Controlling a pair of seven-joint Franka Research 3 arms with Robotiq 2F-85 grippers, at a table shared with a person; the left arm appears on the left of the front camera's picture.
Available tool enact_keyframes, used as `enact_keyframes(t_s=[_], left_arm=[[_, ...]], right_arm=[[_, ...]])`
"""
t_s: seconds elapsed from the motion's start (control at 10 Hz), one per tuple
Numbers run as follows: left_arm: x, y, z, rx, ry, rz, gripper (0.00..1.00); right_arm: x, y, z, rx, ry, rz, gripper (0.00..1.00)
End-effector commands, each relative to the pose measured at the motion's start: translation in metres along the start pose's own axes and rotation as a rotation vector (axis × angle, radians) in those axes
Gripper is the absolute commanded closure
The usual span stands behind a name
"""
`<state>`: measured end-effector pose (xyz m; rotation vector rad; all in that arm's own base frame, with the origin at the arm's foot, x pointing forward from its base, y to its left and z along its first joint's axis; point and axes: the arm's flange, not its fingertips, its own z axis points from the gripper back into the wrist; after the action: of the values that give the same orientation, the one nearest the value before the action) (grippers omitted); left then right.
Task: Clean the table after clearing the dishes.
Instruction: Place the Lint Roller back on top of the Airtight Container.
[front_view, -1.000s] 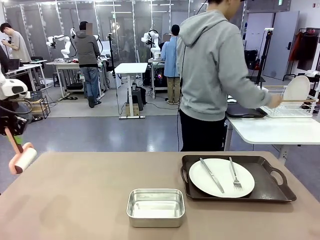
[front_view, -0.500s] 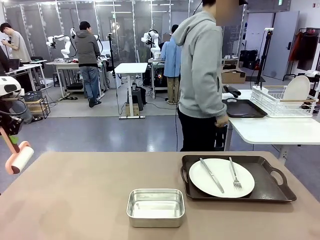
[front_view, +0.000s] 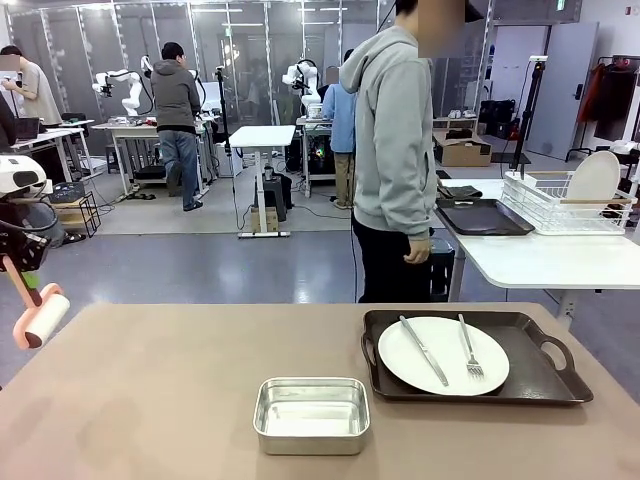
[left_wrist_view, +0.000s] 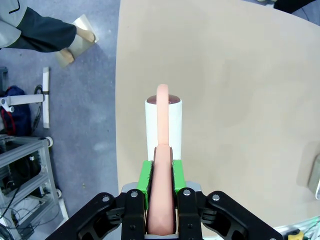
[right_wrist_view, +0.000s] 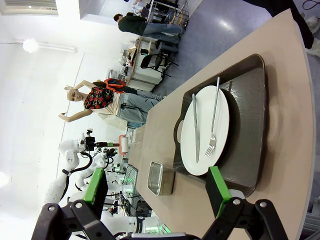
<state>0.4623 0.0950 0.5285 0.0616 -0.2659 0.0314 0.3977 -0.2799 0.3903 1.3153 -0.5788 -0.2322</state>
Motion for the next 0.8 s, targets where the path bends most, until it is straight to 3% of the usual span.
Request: enact_keyframes(t_s=[0.0,0.1,0.2,0.3,0.6,0.7], left_arm=[[0.002,0.002,0.006,0.001,0.002,0.002,0.79],[0.0,0.0,0.0,0.0,0.0,0.0,0.79],[0.008,-0.026,0.011,-0.037,-0.067,-0.173,0.79],[0.009,-0.062,0.023,-0.021,-0.075,-0.34,0.79],[-0.029,-0.174,0.069,-0.007,-0.108,-0.715,0.79],[-0.048,-0.212,0.081,-0.074,-0.119,-0.856,0.79]], right_arm=[[-0.002,0.003,0.001,0.0,0.01,0.005,0.0],[-0.002,0.003,0.001,0.0,0.01,0.005,0.0],[-0.002,0.003,0.001,0.0,0.01,0.005,0.0],[-0.002,0.003,0.001,0.0,0.01,0.005,0.0],[-0.002,0.003,0.001,0.0,0.01,0.005,0.0],[-0.002,0.003,0.001,0.0,0.01,0.005,0.0]])
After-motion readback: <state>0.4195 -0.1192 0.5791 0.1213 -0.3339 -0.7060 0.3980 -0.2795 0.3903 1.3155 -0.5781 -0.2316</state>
